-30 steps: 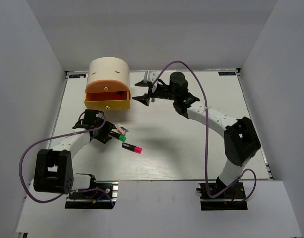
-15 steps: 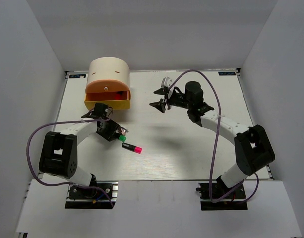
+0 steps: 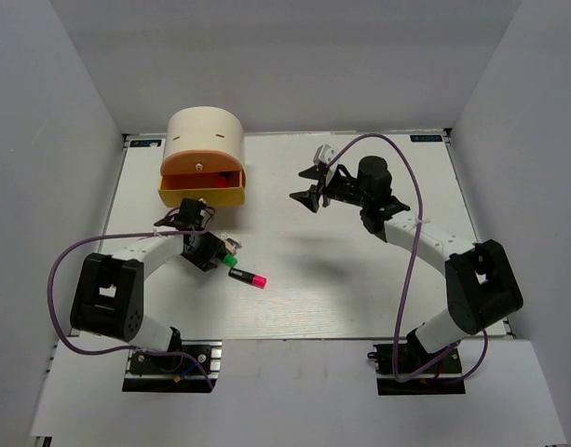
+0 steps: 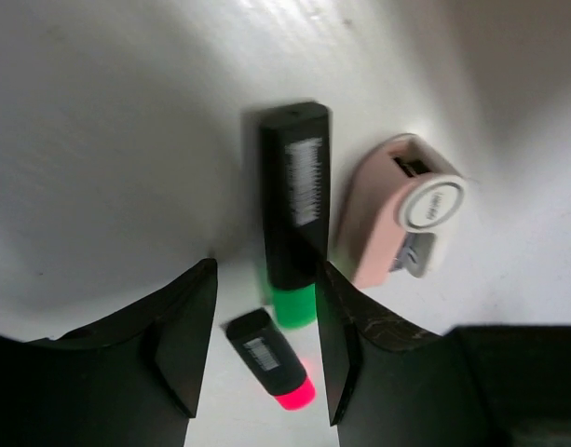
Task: Sort the stationery into containers
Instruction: Pick up the pen from the center of the board.
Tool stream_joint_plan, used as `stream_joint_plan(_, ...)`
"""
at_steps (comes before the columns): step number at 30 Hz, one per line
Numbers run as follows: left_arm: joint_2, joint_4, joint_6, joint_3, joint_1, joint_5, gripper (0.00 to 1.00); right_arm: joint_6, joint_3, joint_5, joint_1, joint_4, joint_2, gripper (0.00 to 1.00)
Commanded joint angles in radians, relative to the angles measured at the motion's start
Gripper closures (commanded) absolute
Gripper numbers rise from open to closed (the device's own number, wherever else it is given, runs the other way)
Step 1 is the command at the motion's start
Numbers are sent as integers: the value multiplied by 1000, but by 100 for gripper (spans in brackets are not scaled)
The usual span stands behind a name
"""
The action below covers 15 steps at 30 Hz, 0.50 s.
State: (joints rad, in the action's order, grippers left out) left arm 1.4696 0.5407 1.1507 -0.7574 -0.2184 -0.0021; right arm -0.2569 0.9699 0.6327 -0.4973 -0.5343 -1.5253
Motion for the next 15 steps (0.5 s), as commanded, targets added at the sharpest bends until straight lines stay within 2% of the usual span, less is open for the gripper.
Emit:
stream_joint_plan(1,-52,36,15,33,-4,-42,44,15,-5,16,8,-52,37,33)
stream_joint_plan(6,-52,13,24,61,-4,-42,42,16,-7,19,9,-49,37,33)
stream_joint_plan(15,-11,-22,24,3,-4,-42,39,8,-16,19,8,-38,45,33)
